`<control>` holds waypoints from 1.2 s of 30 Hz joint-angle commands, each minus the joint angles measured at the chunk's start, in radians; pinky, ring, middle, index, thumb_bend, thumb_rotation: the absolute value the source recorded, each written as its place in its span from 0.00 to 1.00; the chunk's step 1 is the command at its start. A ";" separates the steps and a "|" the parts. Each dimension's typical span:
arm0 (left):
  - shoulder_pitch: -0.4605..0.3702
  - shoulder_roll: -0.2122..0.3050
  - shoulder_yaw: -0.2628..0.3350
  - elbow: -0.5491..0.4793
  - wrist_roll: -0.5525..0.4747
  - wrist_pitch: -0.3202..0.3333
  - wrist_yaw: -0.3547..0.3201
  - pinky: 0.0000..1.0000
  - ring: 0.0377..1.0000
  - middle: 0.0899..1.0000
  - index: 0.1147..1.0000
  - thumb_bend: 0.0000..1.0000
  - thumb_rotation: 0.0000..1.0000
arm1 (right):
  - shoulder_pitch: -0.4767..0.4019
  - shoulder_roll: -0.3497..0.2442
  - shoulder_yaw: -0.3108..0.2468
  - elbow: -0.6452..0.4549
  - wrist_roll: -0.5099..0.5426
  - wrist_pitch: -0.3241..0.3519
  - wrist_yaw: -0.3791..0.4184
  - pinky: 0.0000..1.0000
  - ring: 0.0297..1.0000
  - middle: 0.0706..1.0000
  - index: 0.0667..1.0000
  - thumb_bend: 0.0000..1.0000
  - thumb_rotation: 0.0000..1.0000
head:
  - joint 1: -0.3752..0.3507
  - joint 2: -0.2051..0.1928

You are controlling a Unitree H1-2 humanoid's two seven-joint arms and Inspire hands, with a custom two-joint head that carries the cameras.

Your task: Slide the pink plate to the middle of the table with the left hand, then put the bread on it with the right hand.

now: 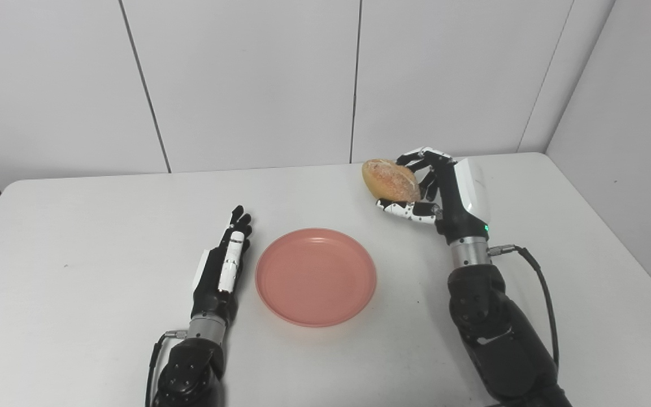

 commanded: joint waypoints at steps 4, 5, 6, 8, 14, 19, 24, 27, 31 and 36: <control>-0.027 -0.025 -0.002 -0.008 -0.008 -0.040 -0.002 1.00 0.99 0.99 0.98 0.40 1.00 | -0.006 0.017 0.031 -0.090 -0.023 -0.018 0.065 0.21 0.25 0.43 0.45 0.53 0.00 | 0.014 0.000; -0.027 -0.027 -0.001 -0.005 -0.008 -0.043 -0.001 1.00 1.00 0.99 0.98 0.40 1.00 | -0.002 0.020 0.037 -0.095 -0.023 -0.021 0.075 0.20 0.24 0.43 0.45 0.53 0.00 | 0.017 0.001; -0.028 -0.028 -0.001 -0.004 -0.008 -0.045 -0.001 1.00 1.00 0.99 0.98 0.40 1.00 | 0.001 0.022 0.038 -0.099 -0.024 -0.022 0.082 0.19 0.22 0.43 0.45 0.53 0.00 | 0.017 0.001; -0.028 -0.030 -0.002 -0.005 -0.003 -0.043 0.000 1.00 1.00 0.99 0.98 0.40 1.00 | 0.007 0.032 0.050 -0.104 -0.031 -0.016 0.100 0.18 0.22 0.43 0.45 0.53 0.00 | 0.020 0.002; -0.028 -0.040 0.001 -0.012 0.000 -0.038 0.006 1.00 0.99 0.98 0.98 0.40 1.00 | 0.016 0.041 0.084 -0.064 -0.035 -0.074 0.118 0.17 0.20 0.43 0.45 0.53 0.00 | 0.028 0.002; -0.030 -0.044 -0.004 -0.007 0.018 -0.042 0.015 1.00 0.99 0.98 0.98 0.40 1.00 | 0.016 0.034 0.113 -0.003 -0.056 -0.129 0.115 0.19 0.22 0.43 0.45 0.53 0.00 | 0.041 -0.002; -0.030 -0.048 -0.008 -0.010 0.025 -0.041 0.022 1.00 0.99 0.98 0.98 0.41 1.00 | 0.015 0.026 0.132 0.023 -0.073 -0.131 0.139 0.21 0.25 0.43 0.45 0.52 0.00 | 0.054 -0.002; -0.031 -0.048 -0.009 -0.007 0.023 -0.040 0.025 0.99 0.98 0.98 0.97 0.41 1.00 | 0.015 0.017 0.149 0.039 -0.103 -0.141 0.137 0.26 0.30 0.37 0.48 0.51 0.00 | 0.055 -0.003; -0.031 -0.050 -0.006 -0.013 0.014 -0.033 0.024 1.00 0.99 0.98 0.98 0.40 1.00 | 0.018 0.015 0.164 0.058 -0.125 -0.147 0.138 0.26 0.31 0.36 0.49 0.51 0.00 | 0.056 -0.003; -0.032 -0.044 -0.009 -0.013 0.033 -0.041 0.035 0.99 0.98 0.97 0.97 0.40 1.00 | 0.018 0.011 0.179 0.064 -0.159 -0.142 0.151 0.26 0.30 0.36 0.49 0.51 0.00 | 0.057 0.001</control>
